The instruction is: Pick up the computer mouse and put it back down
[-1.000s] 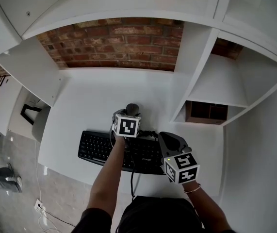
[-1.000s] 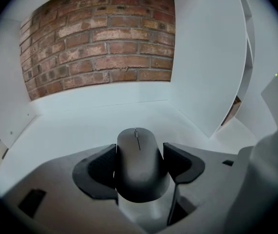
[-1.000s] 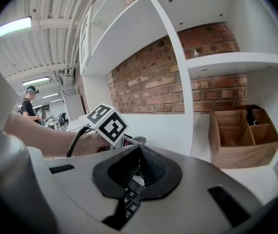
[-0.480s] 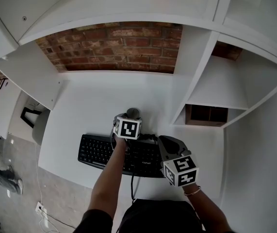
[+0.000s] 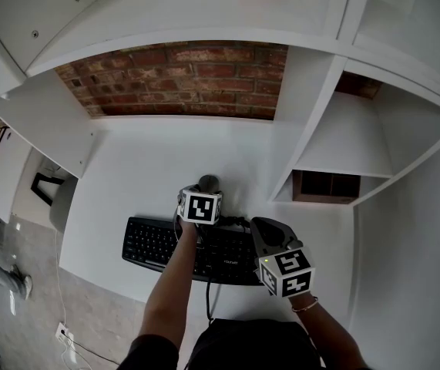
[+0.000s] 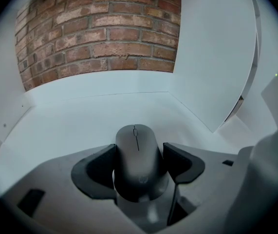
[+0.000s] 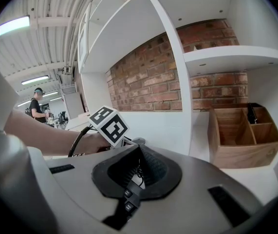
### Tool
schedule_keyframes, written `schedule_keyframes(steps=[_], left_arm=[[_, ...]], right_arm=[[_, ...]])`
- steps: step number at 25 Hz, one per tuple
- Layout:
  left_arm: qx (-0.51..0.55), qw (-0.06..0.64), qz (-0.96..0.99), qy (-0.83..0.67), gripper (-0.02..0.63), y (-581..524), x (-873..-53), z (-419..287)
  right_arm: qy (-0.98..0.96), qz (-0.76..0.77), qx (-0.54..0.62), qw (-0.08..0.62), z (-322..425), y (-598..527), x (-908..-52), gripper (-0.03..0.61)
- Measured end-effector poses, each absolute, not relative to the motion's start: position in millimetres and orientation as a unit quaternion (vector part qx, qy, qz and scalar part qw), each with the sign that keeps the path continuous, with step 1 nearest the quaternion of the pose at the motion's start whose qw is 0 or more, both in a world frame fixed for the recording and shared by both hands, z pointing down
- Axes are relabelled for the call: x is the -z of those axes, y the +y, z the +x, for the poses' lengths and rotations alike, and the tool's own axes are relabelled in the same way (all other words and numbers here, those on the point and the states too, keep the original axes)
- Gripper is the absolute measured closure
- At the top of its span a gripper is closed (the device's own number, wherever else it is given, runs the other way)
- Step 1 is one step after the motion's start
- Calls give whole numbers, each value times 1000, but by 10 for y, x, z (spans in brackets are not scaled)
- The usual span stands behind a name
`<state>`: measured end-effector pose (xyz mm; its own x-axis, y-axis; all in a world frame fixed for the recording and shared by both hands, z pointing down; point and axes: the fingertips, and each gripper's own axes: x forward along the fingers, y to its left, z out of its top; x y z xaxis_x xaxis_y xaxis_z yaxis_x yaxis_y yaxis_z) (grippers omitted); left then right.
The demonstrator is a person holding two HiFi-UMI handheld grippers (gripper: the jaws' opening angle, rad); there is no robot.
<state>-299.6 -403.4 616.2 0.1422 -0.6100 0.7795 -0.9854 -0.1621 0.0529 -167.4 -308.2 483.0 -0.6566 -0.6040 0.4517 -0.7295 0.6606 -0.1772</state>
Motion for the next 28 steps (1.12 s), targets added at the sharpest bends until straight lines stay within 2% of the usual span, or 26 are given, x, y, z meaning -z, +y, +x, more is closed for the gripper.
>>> schedule_keyframes(steps=[13, 21, 28], left_arm=[[-297, 288, 695, -588, 311, -4067, -6064, -2990], [-275, 232, 718, -595, 313, -4097, -5620, -2948], [-248, 211, 717, -616, 374, -3941, -5247, -3034]], right_arm=[[-892, 377, -175, 178, -1671, -3066, -4818, 574], [-890, 387, -172, 169, -1618, -3058, -4746, 574], [-888, 401, -167, 154, -1517, -3056, -4644, 574]])
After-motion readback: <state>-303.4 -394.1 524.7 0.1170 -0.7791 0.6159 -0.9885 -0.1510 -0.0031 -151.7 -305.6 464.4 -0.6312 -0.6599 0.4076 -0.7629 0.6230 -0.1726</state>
